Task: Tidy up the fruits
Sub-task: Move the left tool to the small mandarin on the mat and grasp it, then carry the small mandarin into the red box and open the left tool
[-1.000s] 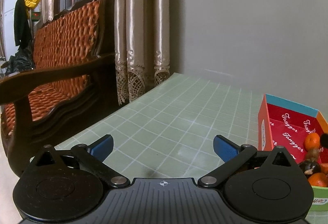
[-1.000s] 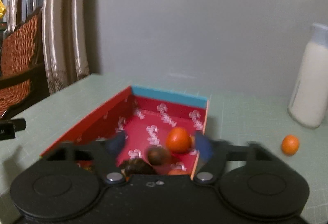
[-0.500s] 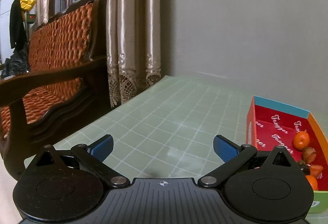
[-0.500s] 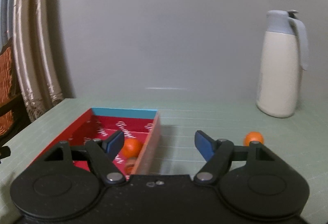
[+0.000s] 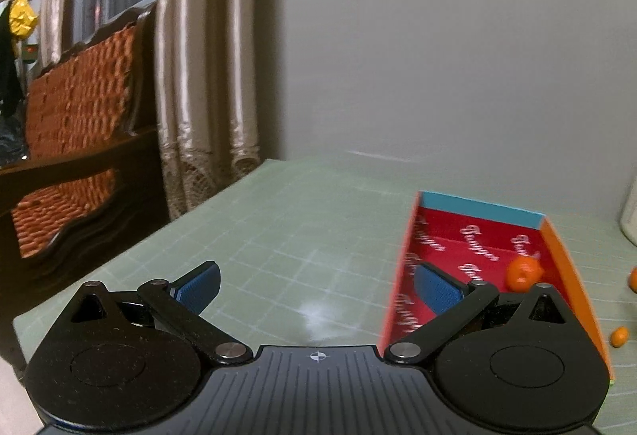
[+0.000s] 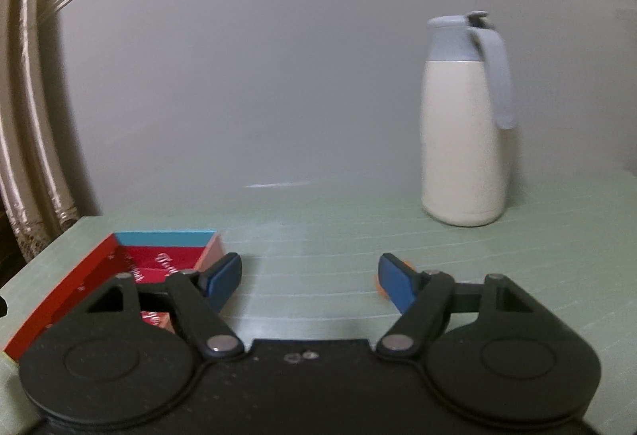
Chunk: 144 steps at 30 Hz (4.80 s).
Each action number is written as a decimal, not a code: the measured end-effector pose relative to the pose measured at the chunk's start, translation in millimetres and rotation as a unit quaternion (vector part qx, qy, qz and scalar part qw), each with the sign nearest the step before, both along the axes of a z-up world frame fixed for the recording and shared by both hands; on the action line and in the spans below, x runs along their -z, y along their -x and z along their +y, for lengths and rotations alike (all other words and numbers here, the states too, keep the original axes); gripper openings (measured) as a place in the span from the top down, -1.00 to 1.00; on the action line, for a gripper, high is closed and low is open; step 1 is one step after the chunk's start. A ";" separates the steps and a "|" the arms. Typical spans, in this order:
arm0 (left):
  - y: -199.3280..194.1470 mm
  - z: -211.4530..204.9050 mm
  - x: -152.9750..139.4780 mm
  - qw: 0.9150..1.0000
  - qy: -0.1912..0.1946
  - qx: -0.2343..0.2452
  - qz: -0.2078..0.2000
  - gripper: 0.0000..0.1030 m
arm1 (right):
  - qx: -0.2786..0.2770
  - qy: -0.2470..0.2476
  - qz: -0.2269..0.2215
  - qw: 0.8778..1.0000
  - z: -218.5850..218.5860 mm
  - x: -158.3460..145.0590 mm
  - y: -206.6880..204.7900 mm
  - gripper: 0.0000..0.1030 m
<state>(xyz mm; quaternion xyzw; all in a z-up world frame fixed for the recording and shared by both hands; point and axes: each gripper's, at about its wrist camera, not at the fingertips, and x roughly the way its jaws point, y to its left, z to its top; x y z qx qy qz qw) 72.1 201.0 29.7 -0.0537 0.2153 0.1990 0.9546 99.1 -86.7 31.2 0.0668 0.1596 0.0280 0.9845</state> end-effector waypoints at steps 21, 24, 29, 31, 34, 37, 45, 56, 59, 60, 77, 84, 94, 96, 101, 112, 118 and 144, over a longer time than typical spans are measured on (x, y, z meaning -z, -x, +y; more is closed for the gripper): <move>-23.9 -126.6 -8.3 0.992 0.001 0.125 -0.013 -0.99 | 0.087 -0.024 -0.009 0.996 -103.8 7.2 30.1 -0.47; -25.6 -145.9 -7.7 0.990 -0.006 0.143 -0.012 -0.98 | 0.099 -0.026 -0.008 0.995 -121.9 10.3 35.3 -0.46; -28.3 -171.0 -5.4 0.986 -0.008 0.166 -0.009 -0.98 | 0.123 -0.033 -0.010 0.992 -149.3 13.6 43.6 -0.46; -30.3 -180.0 -3.9 0.985 -0.007 0.173 -0.006 -0.98 | 0.130 -0.037 -0.009 0.991 -158.3 15.0 46.0 -0.46; -35.6 -193.5 -1.4 0.982 -0.005 0.187 -0.002 -0.82 | 0.138 -0.035 -0.010 0.990 -168.4 17.1 49.5 -0.46; -37.7 -207.7 2.5 0.980 -0.004 0.199 0.006 -0.73 | 0.148 -0.035 -0.010 0.988 -179.2 19.2 51.9 -0.46; -51.5 -230.6 19.7 0.975 -0.005 0.218 0.045 -0.31 | 0.184 -0.047 -0.009 0.982 -211.9 23.5 59.4 -0.46; -63.6 -247.0 40.7 0.970 0.006 0.228 0.081 0.08 | 0.202 -0.038 -0.006 0.979 -224.5 28.2 62.3 -0.46; -67.5 -249.1 44.9 0.970 0.003 0.227 0.090 0.26 | 0.205 -0.033 -0.004 0.978 -227.1 29.5 63.3 -0.47; -68.7 -249.5 45.8 0.969 0.003 0.227 0.093 0.29 | 0.206 -0.031 -0.003 0.978 -229.0 30.0 61.8 -0.47; -58.7 -252.9 35.4 0.969 -0.005 0.236 0.076 0.57 | 0.212 -0.035 -0.001 0.977 -236.4 31.6 62.3 -0.47; -48.0 -248.2 20.5 0.968 -0.006 0.243 0.059 0.57 | 0.204 -0.034 -0.004 0.978 -233.3 28.1 62.1 -0.47; -39.3 -231.5 6.1 0.971 -0.002 0.235 0.038 0.57 | 0.185 -0.032 -0.006 0.982 -212.8 21.9 56.3 -0.47; -38.0 -227.8 4.0 0.972 0.000 0.232 0.034 0.57 | 0.183 -0.030 -0.007 0.983 -208.0 20.7 55.1 -0.47; -34.8 -217.2 1.0 0.974 0.003 0.224 0.028 0.57 | 0.178 -0.027 -0.007 0.984 -198.4 18.6 52.1 -0.47; -28.6 -191.0 -5.2 0.980 0.001 0.198 0.003 0.57 | 0.164 -0.021 -0.007 0.986 -174.8 15.1 43.5 -0.47; -24.7 -169.6 -5.7 0.983 -0.002 0.182 0.002 0.57 | 0.151 -0.020 -0.008 0.988 -158.5 12.3 37.2 -0.47; -20.8 -56.5 16.1 0.995 0.005 0.093 0.023 0.57 | 0.082 0.001 -0.009 0.997 -59.8 9.1 7.4 -0.47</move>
